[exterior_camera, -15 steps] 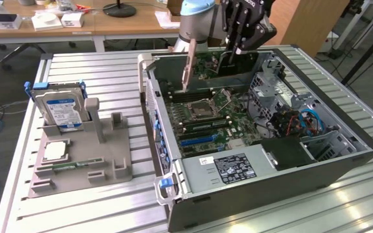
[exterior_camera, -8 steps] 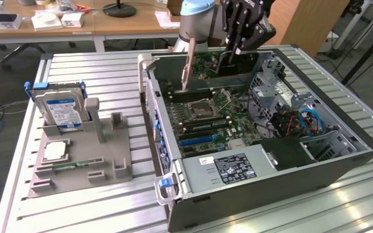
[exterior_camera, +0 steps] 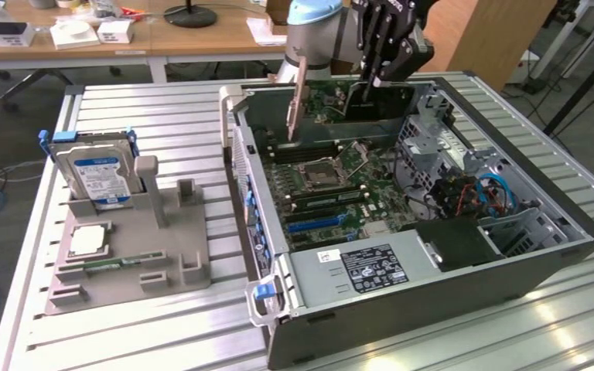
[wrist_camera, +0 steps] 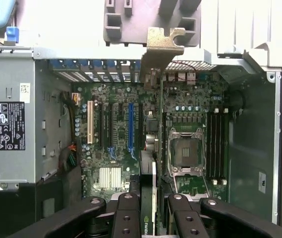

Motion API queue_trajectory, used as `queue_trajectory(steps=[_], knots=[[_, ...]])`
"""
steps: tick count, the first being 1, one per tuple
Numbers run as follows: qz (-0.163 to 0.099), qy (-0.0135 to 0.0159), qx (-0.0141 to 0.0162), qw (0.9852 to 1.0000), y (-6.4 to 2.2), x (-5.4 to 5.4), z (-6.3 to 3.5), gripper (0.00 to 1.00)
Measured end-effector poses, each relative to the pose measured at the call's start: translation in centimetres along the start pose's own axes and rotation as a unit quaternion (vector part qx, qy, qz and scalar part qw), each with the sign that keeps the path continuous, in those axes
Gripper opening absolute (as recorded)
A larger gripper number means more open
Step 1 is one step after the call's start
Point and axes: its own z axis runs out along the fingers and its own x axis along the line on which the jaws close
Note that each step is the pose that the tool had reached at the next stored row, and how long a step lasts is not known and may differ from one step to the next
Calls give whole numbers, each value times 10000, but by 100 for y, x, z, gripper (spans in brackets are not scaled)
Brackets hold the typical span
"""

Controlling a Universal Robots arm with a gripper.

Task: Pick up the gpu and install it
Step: 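Insert the gpu into the slot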

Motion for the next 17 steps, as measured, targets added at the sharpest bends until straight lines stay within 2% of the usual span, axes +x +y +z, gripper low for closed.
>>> queue_trajectory(steps=[7,17], knots=[[0,-1,2,10000,-1,1,21,26],[-1,-1,13,10000,-7,4,156,26]])
